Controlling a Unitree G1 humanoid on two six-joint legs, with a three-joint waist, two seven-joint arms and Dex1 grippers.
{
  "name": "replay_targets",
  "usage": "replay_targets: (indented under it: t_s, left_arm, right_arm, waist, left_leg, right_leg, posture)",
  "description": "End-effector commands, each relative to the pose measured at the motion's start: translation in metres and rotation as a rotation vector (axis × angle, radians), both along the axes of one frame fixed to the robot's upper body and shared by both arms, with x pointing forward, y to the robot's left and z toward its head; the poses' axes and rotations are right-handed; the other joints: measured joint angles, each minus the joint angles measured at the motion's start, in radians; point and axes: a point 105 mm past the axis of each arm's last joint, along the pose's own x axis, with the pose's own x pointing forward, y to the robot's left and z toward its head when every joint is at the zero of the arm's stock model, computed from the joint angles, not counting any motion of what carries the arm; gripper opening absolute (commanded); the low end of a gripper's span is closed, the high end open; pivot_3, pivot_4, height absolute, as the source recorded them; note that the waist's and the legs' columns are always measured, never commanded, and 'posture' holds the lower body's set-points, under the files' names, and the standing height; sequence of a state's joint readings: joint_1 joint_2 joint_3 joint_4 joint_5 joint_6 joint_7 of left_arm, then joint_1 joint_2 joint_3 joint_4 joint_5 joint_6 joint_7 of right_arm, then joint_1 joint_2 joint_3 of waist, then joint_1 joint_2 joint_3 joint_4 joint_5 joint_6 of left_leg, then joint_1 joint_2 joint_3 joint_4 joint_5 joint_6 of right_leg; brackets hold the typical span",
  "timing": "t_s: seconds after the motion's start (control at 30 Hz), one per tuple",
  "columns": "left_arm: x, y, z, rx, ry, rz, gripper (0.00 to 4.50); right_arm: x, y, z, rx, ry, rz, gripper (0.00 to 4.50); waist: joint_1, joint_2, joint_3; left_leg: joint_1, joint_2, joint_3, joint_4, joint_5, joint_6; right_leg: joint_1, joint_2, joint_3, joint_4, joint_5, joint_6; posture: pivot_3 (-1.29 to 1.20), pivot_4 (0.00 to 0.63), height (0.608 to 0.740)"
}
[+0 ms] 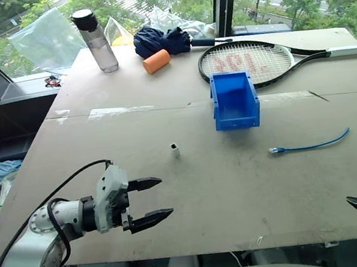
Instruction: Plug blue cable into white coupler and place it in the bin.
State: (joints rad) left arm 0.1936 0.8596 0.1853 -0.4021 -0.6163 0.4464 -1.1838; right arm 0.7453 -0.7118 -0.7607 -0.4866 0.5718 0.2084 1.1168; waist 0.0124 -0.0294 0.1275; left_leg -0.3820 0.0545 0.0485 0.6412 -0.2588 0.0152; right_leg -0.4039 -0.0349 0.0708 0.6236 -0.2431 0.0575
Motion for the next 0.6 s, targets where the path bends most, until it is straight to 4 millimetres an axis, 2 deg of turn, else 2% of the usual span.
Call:
replay_targets:
  t_s: [0.03, 0.13, 0.17, 0.23, 0.3, 0.4, 0.43, 0.6]
  left_arm:
    - [-0.003, -0.007, 0.013, -0.033, -0.036, -0.021, 4.5]
    - [-0.004, -0.018, 0.027, -0.088, -0.063, -0.029, 4.5]
    - [-0.007, -0.023, 0.03, -0.093, -0.077, -0.065, 4.5]
    - [-0.012, -0.028, 0.034, -0.097, -0.09, -0.106, 4.5]
    - [-0.013, -0.032, 0.036, -0.103, -0.095, -0.118, 4.5]
    - [-0.013, -0.038, 0.04, -0.106, -0.121, -0.141, 4.5]
    - [-0.014, -0.041, 0.042, -0.105, -0.133, -0.15, 4.5]
    - [-0.016, -0.05, 0.047, -0.11, -0.161, -0.165, 4.5]
  right_arm:
    - [0.013, 0.008, 0.018, 0.006, -0.07, -0.006, 4.41]
    - [0.038, 0.036, 0.031, 0.047, -0.129, 0.04, 4.41]
    - [0.047, 0.043, 0.028, -0.022, -0.106, 0.076, 4.41]
    - [0.058, 0.048, 0.024, -0.118, -0.077, 0.104, 4.41]
    - [0.069, 0.051, 0.021, -0.132, -0.049, 0.115, 4.41]
    - [0.092, 0.065, 0.007, -0.104, 0.042, 0.23, 4.41]
    - [0.104, 0.066, -0.003, -0.125, 0.069, 0.25, 4.41]
    - [0.138, 0.063, -0.038, -0.202, 0.158, 0.295, 4.41]
  waist:
    - [0.0, 0.0, 0.0]
    - [-0.013, 0.0, 0.0]
    - [-0.017, 0.0, 0.0]
    - [-0.022, 0.0, 0.0]
    - [-0.018, -0.002, 0.0]
    - [-0.02, -0.003, 0.002]
    - [-0.02, -0.003, 0.002]
    - [-0.025, -0.005, 0.003]
  left_leg:
    - [0.0, 0.0, 0.0, 0.0, 0.0, 0.0]
    - [0.0, 0.001, 0.0, 0.0, 0.0, 0.0]
    - [0.0, 0.001, 0.0, 0.001, 0.0, 0.0]
    - [0.001, 0.0, 0.0, 0.002, 0.0, 0.0]
    - [0.0, -0.001, 0.001, 0.002, 0.0, 0.0]
    - [-0.001, -0.002, 0.002, 0.002, 0.0, 0.0]
    - [-0.001, -0.003, 0.002, 0.002, 0.0, 0.0]
    - [0.0, -0.002, 0.002, 0.006, 0.0, 0.0]
  right_leg:
    - [0.0, 0.0, 0.0, 0.0, 0.0, 0.0]
    - [0.0, 0.0, 0.001, 0.0, 0.0, 0.0]
    - [0.0, 0.0, 0.001, 0.001, 0.0, 0.0]
    - [0.001, 0.001, 0.001, 0.002, 0.0, 0.0]
    - [0.001, 0.001, 0.0, 0.002, 0.001, -0.001]
    - [0.001, 0.001, -0.003, 0.001, 0.003, -0.004]
    - [0.001, 0.001, -0.003, 0.001, 0.003, -0.004]
    - [0.003, 0.002, -0.003, 0.002, 0.003, -0.004]
  posture:
    - [0.0, 0.15, 0.74]
    - [0.0, 0.15, 0.74]
    - [0.0, 0.15, 0.74]
    - [0.0, 0.15, 0.74]
    - [0.0, 0.15, 0.74]
    - [0.0, 0.15, 0.74]
    - [0.0, 0.15, 0.74]
    - [0.0, 0.15, 0.74]
